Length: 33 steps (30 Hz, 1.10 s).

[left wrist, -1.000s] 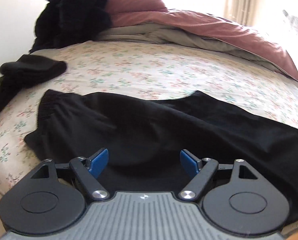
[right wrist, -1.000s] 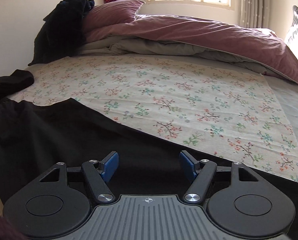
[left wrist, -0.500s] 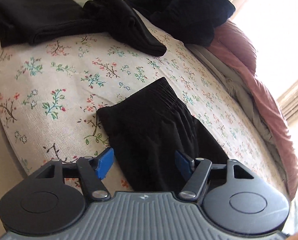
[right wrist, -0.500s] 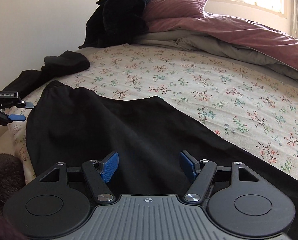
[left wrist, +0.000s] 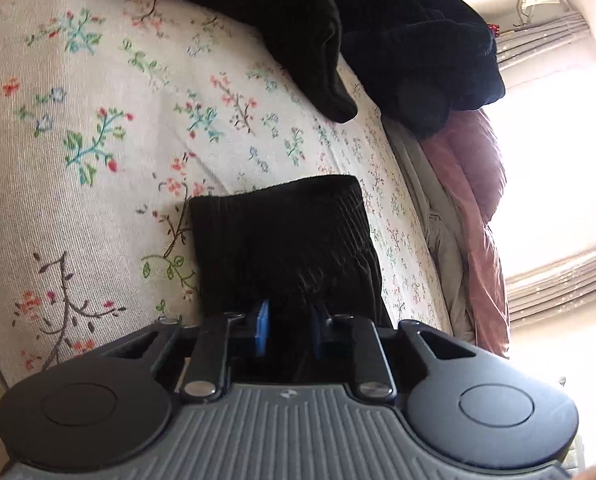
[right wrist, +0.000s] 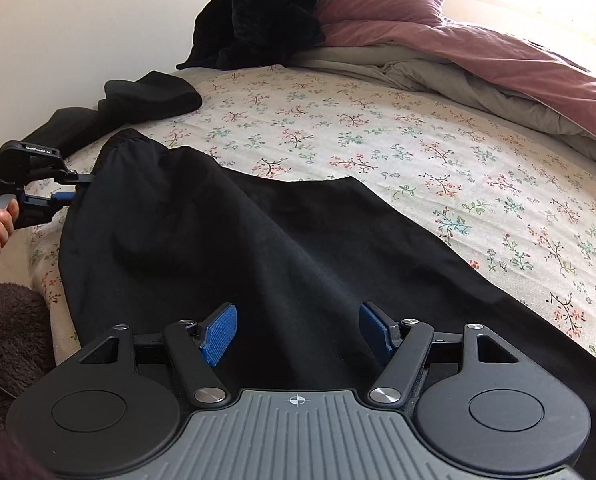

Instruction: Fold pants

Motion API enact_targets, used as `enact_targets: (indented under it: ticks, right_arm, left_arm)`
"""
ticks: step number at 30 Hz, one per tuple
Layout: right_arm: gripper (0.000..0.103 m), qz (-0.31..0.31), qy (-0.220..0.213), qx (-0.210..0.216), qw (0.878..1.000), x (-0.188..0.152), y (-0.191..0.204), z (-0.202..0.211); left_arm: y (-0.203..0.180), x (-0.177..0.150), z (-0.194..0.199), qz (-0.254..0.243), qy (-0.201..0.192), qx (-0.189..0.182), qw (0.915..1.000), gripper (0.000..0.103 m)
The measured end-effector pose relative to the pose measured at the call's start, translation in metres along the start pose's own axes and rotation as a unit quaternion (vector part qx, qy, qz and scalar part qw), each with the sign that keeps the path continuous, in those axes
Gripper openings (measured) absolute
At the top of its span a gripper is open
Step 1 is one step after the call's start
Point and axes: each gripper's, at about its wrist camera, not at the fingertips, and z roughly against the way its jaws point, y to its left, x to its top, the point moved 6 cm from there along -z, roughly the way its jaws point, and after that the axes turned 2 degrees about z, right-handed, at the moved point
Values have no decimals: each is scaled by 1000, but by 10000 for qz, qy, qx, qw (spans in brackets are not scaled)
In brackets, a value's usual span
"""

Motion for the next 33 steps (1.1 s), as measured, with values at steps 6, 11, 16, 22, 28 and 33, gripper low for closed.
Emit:
enact_targets:
  ticks: [6,11,16,22,28,33]
  right_arm:
    - [68,104,70,-121,9998,1,-6,-4]
    - [68,232,154,-306,9991,12,-21,-17]
    - [68,179,102,-350,9992,42,-47,-37]
    - [66,-328,180,-88,9993,82,-77,-90]
    - [52,-1153,416,366,9918,98,-96,-141]
    - [7,-1791,644,993,9767,99,-99,-164]
  left_arm:
    - [-22,-3,28,-1505,-663,1272,9781,27]
    - [-14,-14,16,-2486,-292,2405,9378,47]
    - [-56,-16,47,-3197,-1236,2277,9114,60]
    - [-111,-39,14,-4073,-776,963,9049,64]
    - [-110,-57,-48,-5045,-579,538,8598,64]
    - [-73,-53,-72,-5161,-266,922,8511,64]
